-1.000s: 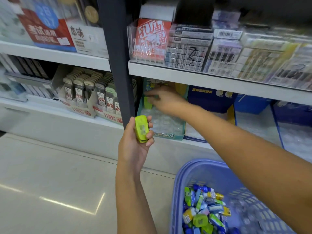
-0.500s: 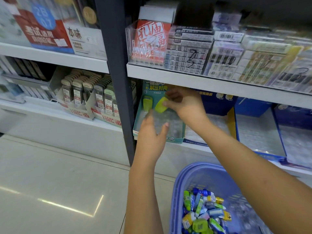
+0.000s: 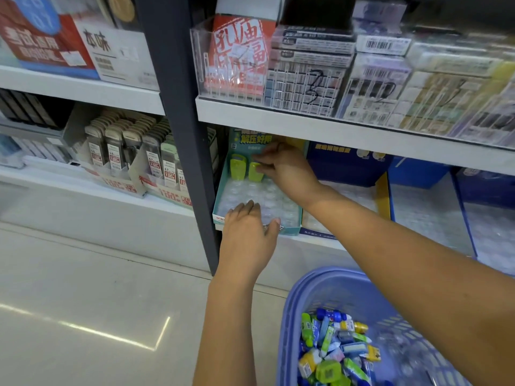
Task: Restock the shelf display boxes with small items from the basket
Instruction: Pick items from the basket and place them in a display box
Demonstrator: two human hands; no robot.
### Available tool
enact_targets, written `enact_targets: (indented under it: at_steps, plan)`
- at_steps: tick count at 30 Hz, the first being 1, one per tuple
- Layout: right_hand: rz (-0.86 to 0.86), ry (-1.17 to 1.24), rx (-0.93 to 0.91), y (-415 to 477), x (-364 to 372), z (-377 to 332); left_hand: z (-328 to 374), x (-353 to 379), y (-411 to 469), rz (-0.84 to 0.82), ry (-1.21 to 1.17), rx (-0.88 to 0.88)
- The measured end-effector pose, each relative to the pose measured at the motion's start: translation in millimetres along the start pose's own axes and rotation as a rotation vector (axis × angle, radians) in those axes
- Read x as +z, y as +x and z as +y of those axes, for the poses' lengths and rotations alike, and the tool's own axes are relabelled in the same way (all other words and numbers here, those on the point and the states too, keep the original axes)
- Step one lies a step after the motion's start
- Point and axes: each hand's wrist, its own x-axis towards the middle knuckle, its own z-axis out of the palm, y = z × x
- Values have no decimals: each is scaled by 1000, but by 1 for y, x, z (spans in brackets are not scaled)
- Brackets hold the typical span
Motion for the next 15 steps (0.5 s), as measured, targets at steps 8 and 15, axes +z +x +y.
enact_targets:
  at_steps: [8,15]
  plan:
    - [-7,-187,-29,7,-1,-10,-2,3,-3,83,-80,18]
    - [-40,-398,-153,3,4,4,-3,2,-5,120,-119,29]
